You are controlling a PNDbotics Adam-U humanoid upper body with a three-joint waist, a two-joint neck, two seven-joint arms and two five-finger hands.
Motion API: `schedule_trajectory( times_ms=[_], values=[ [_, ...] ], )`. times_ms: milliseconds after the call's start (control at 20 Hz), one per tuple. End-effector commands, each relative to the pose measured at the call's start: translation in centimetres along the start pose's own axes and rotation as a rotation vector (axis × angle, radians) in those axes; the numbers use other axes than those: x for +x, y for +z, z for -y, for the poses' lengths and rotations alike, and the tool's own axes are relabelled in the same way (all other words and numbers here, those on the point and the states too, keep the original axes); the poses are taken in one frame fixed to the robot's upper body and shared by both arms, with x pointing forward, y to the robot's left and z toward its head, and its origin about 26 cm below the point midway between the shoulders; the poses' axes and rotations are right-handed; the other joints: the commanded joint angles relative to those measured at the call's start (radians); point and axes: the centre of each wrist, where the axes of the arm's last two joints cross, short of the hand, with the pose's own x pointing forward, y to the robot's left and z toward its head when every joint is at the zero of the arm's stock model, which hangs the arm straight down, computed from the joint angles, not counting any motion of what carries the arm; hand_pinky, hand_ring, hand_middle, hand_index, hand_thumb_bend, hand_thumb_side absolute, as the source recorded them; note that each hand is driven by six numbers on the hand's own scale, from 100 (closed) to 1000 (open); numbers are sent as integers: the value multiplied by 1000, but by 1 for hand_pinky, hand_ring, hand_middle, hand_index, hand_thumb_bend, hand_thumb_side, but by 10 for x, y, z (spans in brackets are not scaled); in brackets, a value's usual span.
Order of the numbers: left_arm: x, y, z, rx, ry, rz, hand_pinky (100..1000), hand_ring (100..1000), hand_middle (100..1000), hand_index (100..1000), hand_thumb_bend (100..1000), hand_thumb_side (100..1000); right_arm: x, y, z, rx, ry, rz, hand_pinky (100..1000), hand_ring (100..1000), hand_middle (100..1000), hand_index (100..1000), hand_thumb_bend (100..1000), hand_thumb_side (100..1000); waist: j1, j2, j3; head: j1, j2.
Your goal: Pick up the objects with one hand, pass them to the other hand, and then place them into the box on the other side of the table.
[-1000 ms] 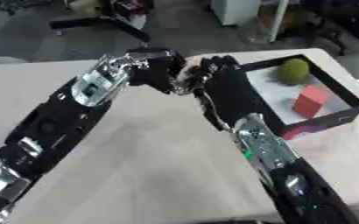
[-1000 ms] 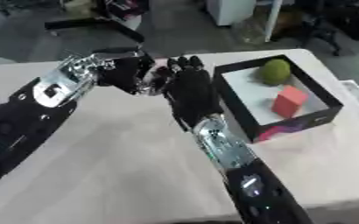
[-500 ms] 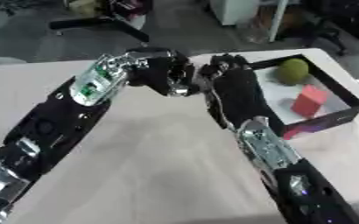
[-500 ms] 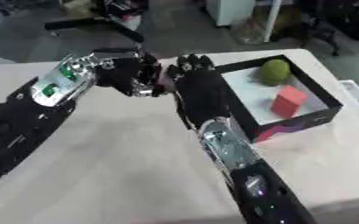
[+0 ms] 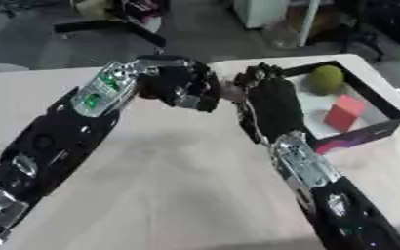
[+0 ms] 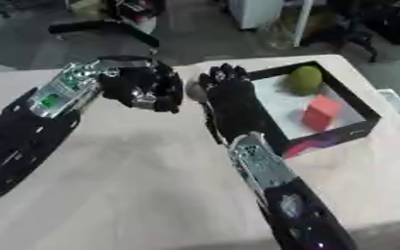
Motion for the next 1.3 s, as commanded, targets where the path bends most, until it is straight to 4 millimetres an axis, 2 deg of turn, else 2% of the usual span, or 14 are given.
schedule_trajectory(
  times_ms=[50,350,600,800,1050,1100,1200,1250,1300],
  values=[
    [13,10,-6,6,-39,37,742,586,561,651,499,358,-6,-5,5,-43,5,-6,562,604,414,295,100,100,-1,-19,-1,-6,6],
    [13,19,-9,28,-57,50,747,593,569,660,559,421,-16,-7,8,-95,9,-47,543,594,394,289,100,100,-1,-20,-2,-12,6],
    [17,27,-12,48,-90,51,748,594,570,662,571,450,-35,-5,4,-111,65,-117,551,592,394,289,100,100,0,-22,-3,-21,6],
    [22,46,-16,111,-156,40,746,592,569,661,561,461,-68,-6,-3,-92,176,-196,560,597,399,292,100,100,1,-26,2,-32,6],
    [21,91,-12,288,-223,7,746,591,567,659,528,469,-129,11,-24,53,289,-425,500,603,386,316,100,100,1,-28,15,-52,6],
    [20,102,-10,328,-238,3,746,591,568,660,522,472,-141,17,-28,98,296,-475,491,613,396,341,100,100,0,-27,18,-56,6],
    [20,124,-4,422,-265,5,748,591,568,660,515,476,-167,31,-37,205,299,-576,542,658,468,505,100,100,-1,-25,26,-66,6],
    [20,135,-1,472,-278,9,748,592,569,661,515,474,-178,38,-41,268,295,-622,598,702,536,664,100,309,-3,-25,30,-70,6],
    [21,144,2,521,-292,13,748,593,569,662,515,473,-188,44,-43,330,290,-661,636,719,568,734,178,416,-4,-24,33,-74,6]
  ],
)
